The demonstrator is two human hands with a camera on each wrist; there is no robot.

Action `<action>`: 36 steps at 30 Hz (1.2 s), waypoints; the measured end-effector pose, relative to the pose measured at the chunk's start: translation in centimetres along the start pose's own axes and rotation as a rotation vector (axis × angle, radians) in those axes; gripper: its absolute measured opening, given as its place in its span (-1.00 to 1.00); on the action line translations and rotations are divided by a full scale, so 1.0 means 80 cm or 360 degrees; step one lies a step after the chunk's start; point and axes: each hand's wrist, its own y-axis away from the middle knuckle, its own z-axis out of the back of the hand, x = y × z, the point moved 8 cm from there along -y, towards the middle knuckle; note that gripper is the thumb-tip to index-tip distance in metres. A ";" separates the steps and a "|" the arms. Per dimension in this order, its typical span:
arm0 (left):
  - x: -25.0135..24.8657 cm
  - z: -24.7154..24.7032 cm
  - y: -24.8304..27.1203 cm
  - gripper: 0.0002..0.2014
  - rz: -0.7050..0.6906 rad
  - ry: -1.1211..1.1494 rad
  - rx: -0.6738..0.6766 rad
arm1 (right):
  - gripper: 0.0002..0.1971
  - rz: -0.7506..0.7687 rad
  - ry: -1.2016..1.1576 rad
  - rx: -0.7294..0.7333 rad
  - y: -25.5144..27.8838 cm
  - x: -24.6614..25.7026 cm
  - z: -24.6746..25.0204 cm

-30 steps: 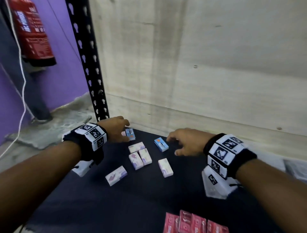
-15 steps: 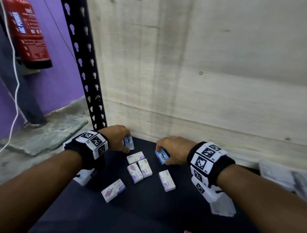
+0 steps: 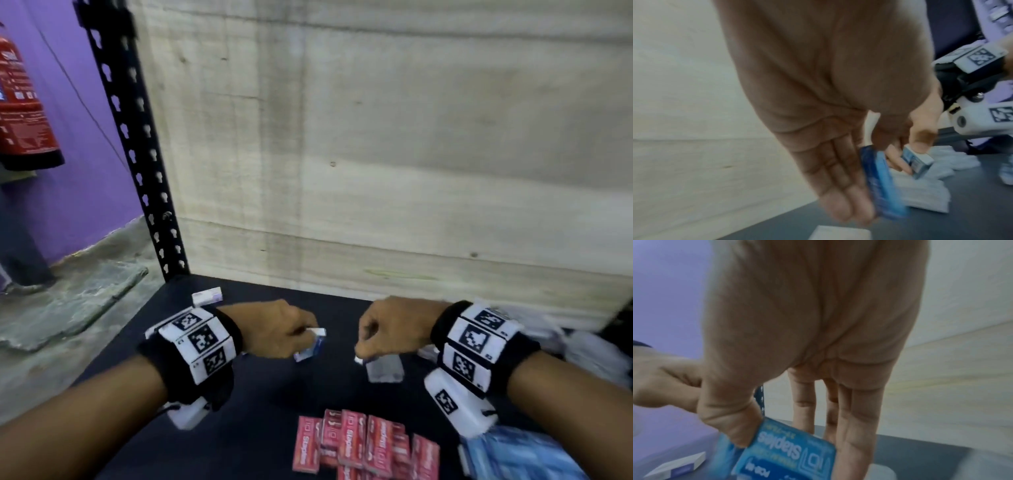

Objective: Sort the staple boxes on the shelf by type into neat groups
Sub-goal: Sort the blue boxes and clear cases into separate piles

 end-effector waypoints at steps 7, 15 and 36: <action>-0.031 -0.042 -0.021 -0.77 0.0000 0.0035 0.0103 | -0.62 -0.0203 -0.0074 0.0196 0.043 -0.058 -0.038; -0.026 -0.050 -0.048 -0.72 0.0078 -0.0253 0.0093 | -0.77 -0.0280 0.0105 0.0262 0.041 -0.092 -0.057; -0.024 -0.047 -0.047 -0.49 0.0067 -0.0225 0.0054 | -0.58 -0.0107 0.0388 0.0212 0.032 -0.085 -0.044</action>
